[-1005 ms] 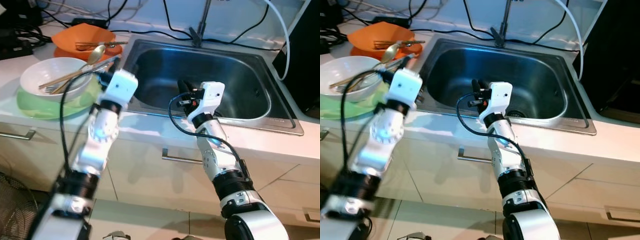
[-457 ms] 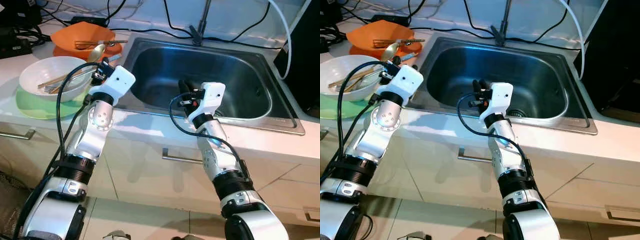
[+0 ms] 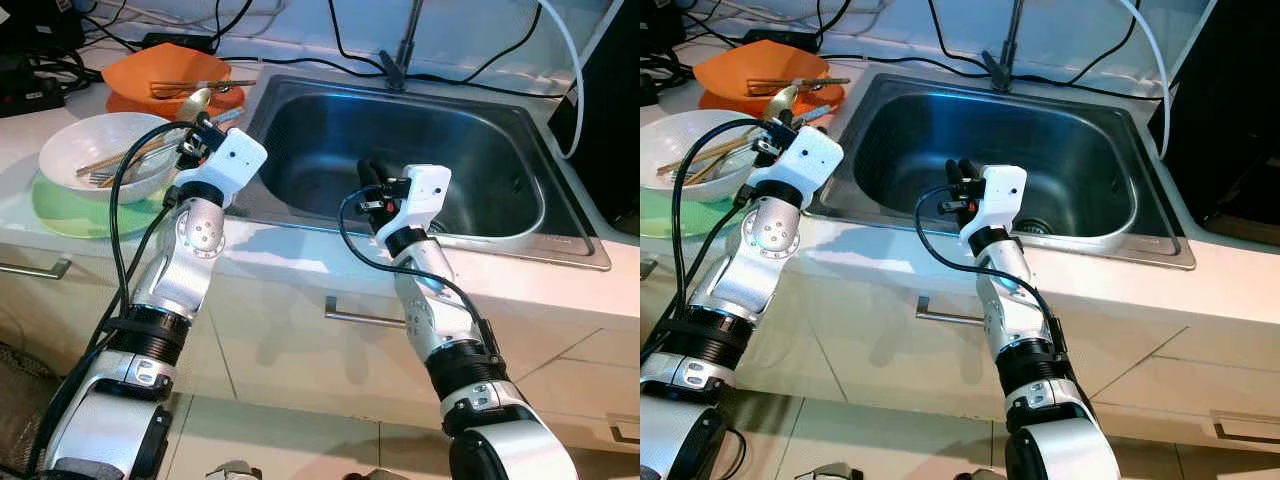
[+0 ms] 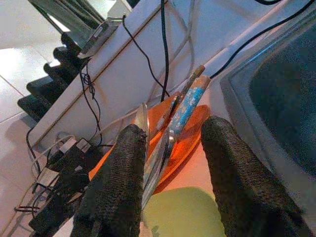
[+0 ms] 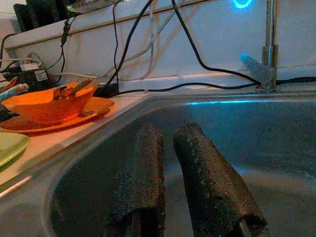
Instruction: Kitchen organization
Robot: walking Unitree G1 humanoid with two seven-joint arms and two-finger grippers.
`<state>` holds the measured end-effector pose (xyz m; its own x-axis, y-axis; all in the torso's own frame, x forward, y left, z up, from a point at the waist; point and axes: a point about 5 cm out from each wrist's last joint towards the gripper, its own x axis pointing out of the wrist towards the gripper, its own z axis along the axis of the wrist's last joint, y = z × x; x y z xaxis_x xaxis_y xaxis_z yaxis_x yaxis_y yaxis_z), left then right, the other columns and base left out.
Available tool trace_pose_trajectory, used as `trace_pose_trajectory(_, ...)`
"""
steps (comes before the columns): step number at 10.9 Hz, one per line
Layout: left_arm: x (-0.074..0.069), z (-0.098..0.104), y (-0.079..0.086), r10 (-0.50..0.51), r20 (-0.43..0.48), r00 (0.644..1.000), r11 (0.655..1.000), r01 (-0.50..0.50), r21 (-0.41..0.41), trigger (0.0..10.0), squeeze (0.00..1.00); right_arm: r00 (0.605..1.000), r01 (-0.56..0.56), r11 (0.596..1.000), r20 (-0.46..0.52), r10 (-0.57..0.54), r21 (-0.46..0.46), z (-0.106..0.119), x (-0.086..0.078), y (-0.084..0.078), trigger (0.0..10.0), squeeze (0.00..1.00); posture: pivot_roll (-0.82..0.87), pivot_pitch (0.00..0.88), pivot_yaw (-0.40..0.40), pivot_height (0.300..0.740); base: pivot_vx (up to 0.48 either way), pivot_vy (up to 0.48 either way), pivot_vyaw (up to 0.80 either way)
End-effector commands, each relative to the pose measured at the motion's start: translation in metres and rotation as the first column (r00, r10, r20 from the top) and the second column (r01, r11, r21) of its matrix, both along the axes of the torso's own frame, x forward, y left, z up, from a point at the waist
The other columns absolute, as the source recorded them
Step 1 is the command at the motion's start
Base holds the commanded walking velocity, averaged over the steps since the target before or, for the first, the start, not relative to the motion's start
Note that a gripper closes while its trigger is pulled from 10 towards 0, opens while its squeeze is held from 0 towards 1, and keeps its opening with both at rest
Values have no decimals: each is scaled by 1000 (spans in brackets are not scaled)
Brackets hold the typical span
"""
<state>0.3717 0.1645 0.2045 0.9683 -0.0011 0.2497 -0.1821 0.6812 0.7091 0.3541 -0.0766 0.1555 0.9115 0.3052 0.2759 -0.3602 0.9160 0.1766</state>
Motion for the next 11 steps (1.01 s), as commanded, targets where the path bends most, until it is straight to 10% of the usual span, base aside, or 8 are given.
trace_pose_trajectory(1,3,3,-4,1,4,1000,1000,-1,3,0,0,1000,8,1000,-1,-8,4,2,2,-2,10000,0,67,56,-62,740,0,0,0)
trace_pose_trajectory(8,3,10,0,17,20,1000,996,-15,-90,471,0,1000,7,1000,-5,-7,5,1,3,-2,10000,0,75,62,-68,740,0,0,0)
trace_pose_trajectory(9,2,11,1,16,28,999,993,-12,-121,10000,0,1000,3,1000,-5,-3,4,1,3,-1,10000,0,74,62,-69,740,0,0,0)
trace_pose_trajectory(11,2,15,0,-3,37,999,978,11,-210,10000,0,1000,-1,1000,-6,1,3,1,2,-1,10000,0,73,61,-72,740,0,0,0)
